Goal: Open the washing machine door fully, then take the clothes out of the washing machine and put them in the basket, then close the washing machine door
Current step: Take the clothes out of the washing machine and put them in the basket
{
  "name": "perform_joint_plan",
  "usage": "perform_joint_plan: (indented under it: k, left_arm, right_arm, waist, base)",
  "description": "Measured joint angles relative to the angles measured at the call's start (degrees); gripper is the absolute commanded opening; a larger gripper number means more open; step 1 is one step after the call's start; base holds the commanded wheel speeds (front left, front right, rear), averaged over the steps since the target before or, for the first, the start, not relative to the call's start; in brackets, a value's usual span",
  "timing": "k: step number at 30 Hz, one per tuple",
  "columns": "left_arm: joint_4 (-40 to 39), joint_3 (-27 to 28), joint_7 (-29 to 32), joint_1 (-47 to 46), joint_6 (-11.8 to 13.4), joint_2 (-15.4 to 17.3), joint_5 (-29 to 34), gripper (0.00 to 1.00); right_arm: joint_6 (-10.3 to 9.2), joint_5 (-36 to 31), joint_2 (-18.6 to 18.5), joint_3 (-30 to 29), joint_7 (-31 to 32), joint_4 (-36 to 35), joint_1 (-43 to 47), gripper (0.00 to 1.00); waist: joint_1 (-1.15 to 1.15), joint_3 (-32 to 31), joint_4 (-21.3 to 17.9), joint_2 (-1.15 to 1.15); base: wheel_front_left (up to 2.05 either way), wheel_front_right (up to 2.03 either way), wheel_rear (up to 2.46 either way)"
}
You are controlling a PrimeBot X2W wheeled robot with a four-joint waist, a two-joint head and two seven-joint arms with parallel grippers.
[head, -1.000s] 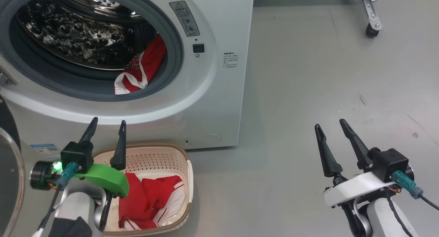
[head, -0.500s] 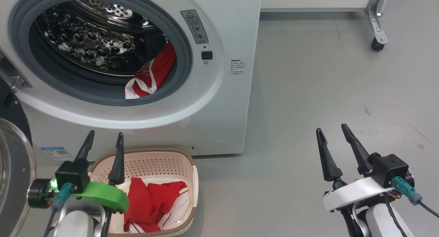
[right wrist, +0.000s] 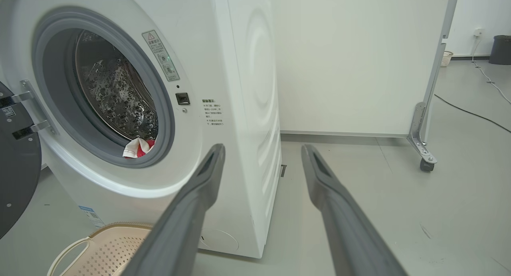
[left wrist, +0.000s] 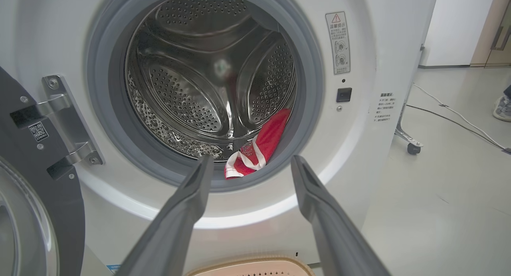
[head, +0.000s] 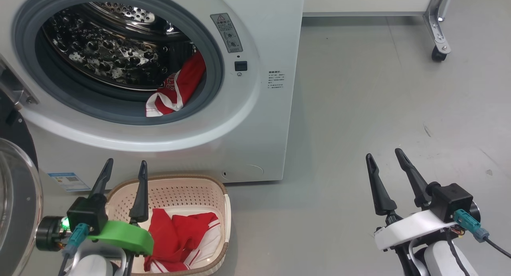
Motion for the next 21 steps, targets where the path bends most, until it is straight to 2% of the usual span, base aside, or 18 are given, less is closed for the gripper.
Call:
perform_joint_plan:
  k: [21]
  left_arm:
    - [-2.8,-2.0,0.0,2.0,1.5,0.0,-1.5,1.00]
  right_arm:
    - [0.00,0.0,0.0,0.6,0.0,-0.2,0.0,1.00]
  waist:
    - [0.00,0.1,-0.3,0.00]
  base:
    - [0.00,0.00,0.00]
